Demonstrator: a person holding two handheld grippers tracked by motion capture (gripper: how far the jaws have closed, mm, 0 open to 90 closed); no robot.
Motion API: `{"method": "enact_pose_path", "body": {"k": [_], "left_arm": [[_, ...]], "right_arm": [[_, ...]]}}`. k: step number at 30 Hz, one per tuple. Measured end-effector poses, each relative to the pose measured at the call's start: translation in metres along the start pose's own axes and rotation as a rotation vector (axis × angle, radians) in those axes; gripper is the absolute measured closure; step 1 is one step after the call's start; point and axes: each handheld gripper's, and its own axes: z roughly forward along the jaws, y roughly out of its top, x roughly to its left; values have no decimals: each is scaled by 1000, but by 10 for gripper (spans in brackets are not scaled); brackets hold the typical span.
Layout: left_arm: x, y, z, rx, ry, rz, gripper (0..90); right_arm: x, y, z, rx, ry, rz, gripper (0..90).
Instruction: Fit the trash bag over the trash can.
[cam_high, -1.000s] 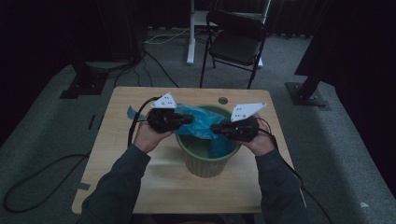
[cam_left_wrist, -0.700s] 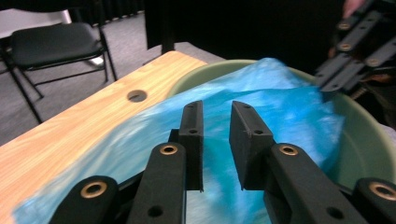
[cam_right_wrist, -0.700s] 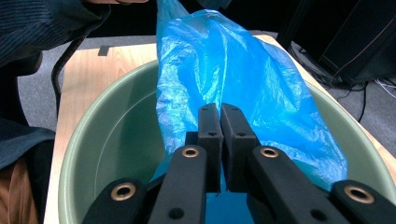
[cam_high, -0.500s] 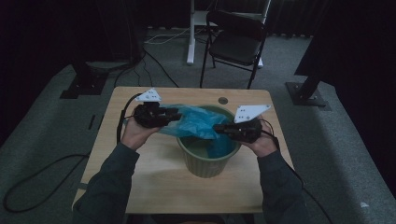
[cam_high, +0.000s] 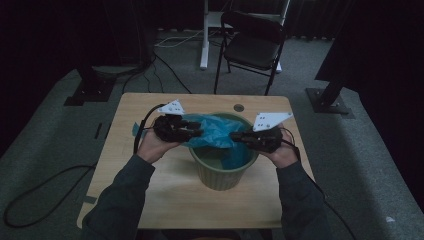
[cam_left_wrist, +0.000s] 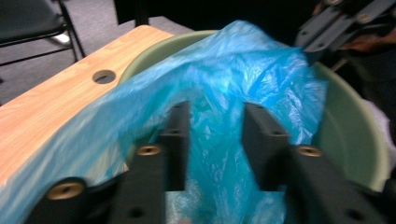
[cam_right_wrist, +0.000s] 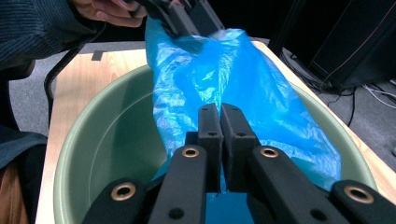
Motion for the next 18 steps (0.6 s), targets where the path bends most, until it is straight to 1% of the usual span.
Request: {"method": "enact_pose_path", "body": {"k": [2,4,7,11,12,15,18], "left_arm": [[1,0,0,-12,14,-1,833],[1,1,-2,-26,28,-5,896],[1,1,-4,-32,43,4,899],[2,2,-8,-45,59,-1,900],[3,2,-10,-43,72,1,900],[7,0,-13,-47,92,-17,900],[12,-2,-18,-51,122,-40,900]], "right_arm": [[0,0,-1,2,-2,-2,874],[1,-1,-1,4,-2,-3,874],[1,-1,-2,3,-1,-6,874],[1,-2,-3,6,-7,-3,879],[1,-2,-3,6,-8,-2,879],[1,-3,-5,8,-12,-9,878],[1,-5,-8,8,-21,-3,878]]}}
